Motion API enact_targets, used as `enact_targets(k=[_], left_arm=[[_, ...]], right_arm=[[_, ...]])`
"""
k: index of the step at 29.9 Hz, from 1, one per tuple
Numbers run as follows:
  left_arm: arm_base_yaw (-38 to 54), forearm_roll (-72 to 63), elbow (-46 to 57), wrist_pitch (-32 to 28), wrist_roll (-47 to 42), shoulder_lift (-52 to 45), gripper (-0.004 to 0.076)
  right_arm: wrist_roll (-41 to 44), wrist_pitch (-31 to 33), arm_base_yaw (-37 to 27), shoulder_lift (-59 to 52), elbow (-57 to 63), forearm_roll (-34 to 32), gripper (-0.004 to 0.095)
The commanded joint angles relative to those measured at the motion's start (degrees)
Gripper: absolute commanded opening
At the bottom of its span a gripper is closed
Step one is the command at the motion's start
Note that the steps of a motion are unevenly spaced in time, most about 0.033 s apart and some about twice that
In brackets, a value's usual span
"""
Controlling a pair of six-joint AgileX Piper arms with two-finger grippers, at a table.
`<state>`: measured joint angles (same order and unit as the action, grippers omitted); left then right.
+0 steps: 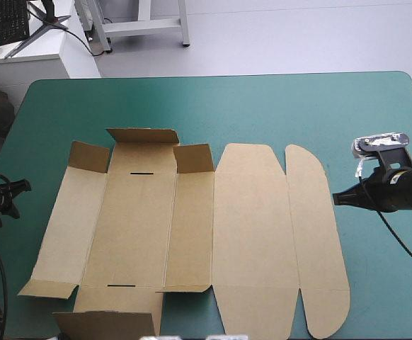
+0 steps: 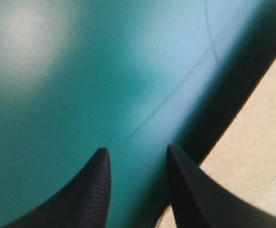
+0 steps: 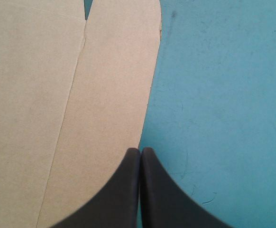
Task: Fold the box
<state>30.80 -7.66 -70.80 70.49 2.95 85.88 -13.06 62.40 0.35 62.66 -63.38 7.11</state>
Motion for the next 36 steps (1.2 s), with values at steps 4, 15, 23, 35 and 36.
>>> enact_targets(k=[4, 15, 23, 35, 36], left_arm=[[0.2, -0.1, -1.3, 3.1, -0.4, -2.0, 0.0272], [0.2, -13.2, 2.5, 3.1, 20.7, -2.0, 0.0277], [0.2, -12.6, 10.9, 2.5, 28.2, -2.0, 0.0278], [0.2, -13.8, 16.5, 0.8, 30.7, -2.0, 0.0403], [0.2, -14.6, 16.7, 0.7, 30.7, -2.0, 0.0403]], right_arm=[[-0.5, -2.3, -0.6, -0.8, -1.4, 0.1, -0.002], [-0.7, -2.2, -0.6, -0.8, -1.4, 0.1, -0.002], [-0.7, -2.2, -0.6, -0.8, -1.4, 0.1, -0.002], [-0.7, -1.8, -0.6, -0.8, -1.4, 0.5, -0.002], [-0.7, -1.8, -0.6, -0.8, -1.4, 0.5, -0.002]])
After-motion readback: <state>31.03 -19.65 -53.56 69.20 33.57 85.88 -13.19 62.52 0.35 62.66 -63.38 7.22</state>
